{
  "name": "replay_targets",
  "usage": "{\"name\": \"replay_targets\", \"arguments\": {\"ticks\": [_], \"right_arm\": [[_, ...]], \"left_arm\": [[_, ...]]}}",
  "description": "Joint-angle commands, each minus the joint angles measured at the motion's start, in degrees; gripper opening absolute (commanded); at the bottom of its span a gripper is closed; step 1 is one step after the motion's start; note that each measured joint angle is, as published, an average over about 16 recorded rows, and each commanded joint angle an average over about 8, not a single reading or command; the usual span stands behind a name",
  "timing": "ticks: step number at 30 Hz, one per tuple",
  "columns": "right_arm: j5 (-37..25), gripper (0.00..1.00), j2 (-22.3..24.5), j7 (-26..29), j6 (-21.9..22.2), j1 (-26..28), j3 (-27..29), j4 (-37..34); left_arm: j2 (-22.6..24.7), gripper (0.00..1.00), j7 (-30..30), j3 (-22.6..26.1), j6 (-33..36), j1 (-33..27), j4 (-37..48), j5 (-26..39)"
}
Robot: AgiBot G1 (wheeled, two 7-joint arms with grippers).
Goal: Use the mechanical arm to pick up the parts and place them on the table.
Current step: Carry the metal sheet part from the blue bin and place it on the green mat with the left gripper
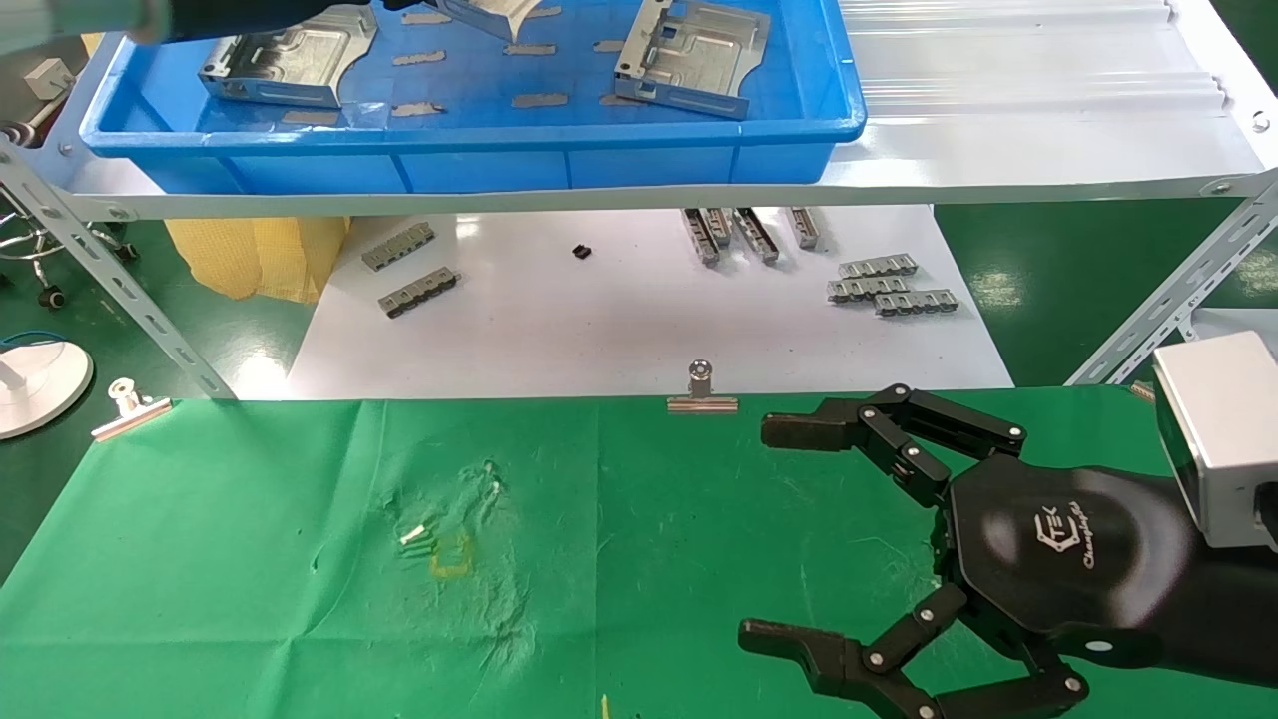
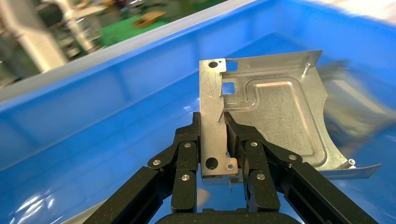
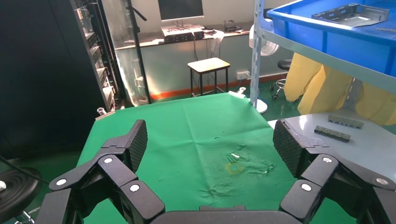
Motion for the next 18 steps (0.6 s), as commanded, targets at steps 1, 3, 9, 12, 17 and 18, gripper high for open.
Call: {"name": "replay_targets", "arguments": {"ticks": [1, 3, 9, 12, 17, 18], "right_arm": [[0.0, 1.00, 0.0, 0.0, 0.0, 0.0, 0.0, 0.0], [0.0, 1.00, 0.0, 0.0, 0.0, 0.0, 0.0, 0.0], [0.0, 1.00, 0.0, 0.0, 0.0, 0.0, 0.0, 0.0], [0.0, 1.00, 0.0, 0.0, 0.0, 0.0, 0.0, 0.0], [0.0, 1.00, 0.0, 0.0, 0.0, 0.0, 0.0, 0.0], [0.0, 1.00, 0.0, 0.0, 0.0, 0.0, 0.0, 0.0]], "left_arm": [[-1.3, 0.00, 1.4, -0.5, 3.6, 0.0, -0.9, -0.8], [-2.8, 0.00, 3.2, -1.1, 7.4, 0.2, -1.6, -1.7], [-7.1, 0.00, 8.9, -2.7, 18.5, 0.6, -3.3, -4.5], [-9.0, 0.00, 11.6, -3.1, 24.9, 0.8, -4.0, -5.5], [-11.8, 0.00, 15.8, -3.0, 34.0, 1.6, -6.1, -6.7], [-12.3, 0.00, 16.5, -2.8, 35.1, 2.0, -6.9, -7.0]]}}
